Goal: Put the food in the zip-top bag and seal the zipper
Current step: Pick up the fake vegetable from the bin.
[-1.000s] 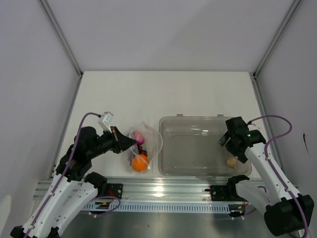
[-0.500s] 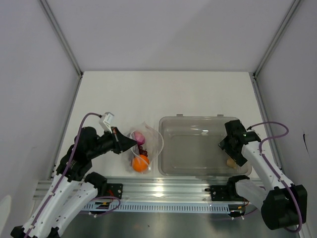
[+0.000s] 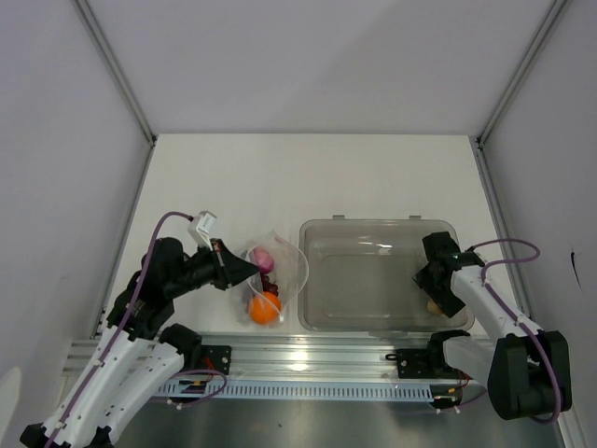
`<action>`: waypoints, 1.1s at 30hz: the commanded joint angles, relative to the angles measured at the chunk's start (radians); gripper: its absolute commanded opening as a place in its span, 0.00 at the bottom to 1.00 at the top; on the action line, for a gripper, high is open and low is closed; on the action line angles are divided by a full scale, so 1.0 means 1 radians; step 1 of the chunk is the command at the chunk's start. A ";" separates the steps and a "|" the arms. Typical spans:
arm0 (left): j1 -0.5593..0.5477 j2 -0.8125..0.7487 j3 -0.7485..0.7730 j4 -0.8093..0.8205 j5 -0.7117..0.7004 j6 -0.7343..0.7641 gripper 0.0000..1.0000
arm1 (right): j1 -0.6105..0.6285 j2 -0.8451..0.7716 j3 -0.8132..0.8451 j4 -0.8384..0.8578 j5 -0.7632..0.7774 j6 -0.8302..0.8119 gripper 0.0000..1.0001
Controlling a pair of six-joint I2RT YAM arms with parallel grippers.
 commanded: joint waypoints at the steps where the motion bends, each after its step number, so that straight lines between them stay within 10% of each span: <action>1: -0.006 0.005 -0.005 0.043 0.026 -0.009 0.00 | -0.012 0.001 -0.001 0.034 0.064 0.033 0.85; 24: -0.006 0.007 -0.012 0.039 0.036 -0.020 0.00 | -0.015 -0.055 0.015 0.029 -0.005 -0.012 0.26; 33: -0.004 0.020 -0.011 0.026 0.036 -0.037 0.01 | 0.063 -0.120 0.149 0.018 -0.074 -0.127 0.24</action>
